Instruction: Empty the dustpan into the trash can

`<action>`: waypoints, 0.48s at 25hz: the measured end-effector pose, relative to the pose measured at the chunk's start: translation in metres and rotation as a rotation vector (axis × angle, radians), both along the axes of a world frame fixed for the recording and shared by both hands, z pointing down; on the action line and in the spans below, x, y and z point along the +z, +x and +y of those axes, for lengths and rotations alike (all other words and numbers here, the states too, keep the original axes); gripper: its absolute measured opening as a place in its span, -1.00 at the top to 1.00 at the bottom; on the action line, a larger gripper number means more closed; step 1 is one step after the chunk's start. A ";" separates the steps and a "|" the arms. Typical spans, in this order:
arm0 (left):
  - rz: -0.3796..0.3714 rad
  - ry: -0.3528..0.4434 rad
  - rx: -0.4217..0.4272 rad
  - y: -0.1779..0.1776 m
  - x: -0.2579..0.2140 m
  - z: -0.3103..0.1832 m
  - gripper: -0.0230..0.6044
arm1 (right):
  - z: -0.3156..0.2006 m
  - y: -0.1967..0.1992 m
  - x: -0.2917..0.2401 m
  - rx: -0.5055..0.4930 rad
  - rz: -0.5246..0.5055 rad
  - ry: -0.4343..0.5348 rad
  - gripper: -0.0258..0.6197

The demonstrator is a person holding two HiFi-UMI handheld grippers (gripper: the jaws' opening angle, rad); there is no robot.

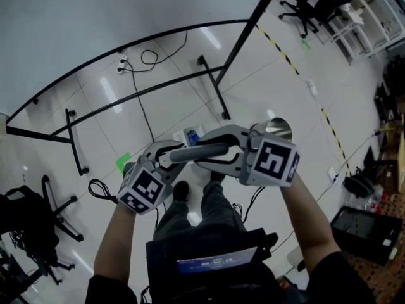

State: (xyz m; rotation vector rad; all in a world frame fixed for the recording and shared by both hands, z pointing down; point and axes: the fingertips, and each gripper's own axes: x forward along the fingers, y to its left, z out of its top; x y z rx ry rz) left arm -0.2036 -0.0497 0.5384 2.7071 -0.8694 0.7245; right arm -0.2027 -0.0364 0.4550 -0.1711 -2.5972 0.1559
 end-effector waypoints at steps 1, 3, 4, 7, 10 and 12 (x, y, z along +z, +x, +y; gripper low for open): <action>-0.005 0.004 -0.003 -0.001 -0.004 0.000 0.62 | 0.001 -0.001 -0.003 -0.006 0.000 0.003 0.45; -0.007 0.009 -0.018 -0.004 -0.012 0.001 0.62 | 0.002 -0.002 -0.009 -0.015 0.003 0.010 0.45; -0.008 0.013 -0.023 -0.005 -0.016 0.001 0.62 | 0.003 -0.003 -0.013 -0.019 0.002 0.014 0.45; -0.016 0.045 -0.024 -0.006 -0.032 0.001 0.62 | 0.003 -0.003 -0.030 -0.025 -0.017 0.029 0.45; -0.027 0.070 -0.014 -0.007 -0.045 -0.001 0.61 | 0.002 -0.003 -0.045 -0.028 -0.025 0.051 0.45; -0.026 0.077 -0.017 -0.009 -0.054 0.000 0.62 | 0.004 -0.005 -0.052 -0.032 -0.025 0.063 0.45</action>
